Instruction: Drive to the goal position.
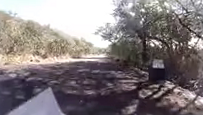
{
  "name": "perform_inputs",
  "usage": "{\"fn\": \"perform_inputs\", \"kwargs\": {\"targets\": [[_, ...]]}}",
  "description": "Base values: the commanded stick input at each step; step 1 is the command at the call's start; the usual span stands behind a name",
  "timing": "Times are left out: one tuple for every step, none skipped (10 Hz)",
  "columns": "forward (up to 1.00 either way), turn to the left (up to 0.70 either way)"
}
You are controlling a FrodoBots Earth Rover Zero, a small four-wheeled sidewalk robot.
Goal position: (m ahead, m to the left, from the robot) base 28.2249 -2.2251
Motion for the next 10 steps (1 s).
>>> {"fn": "perform_inputs", "kwargs": {"targets": [[0.5, 0.0], [0.5, 0.0], [0.5, 0.0], [0.5, 0.0], [0.5, 0.0], [0.5, 0.0], [0.5, -0.16], [0.5, -0.5], [0.5, -0.5], [0.5, -0.5]]}}
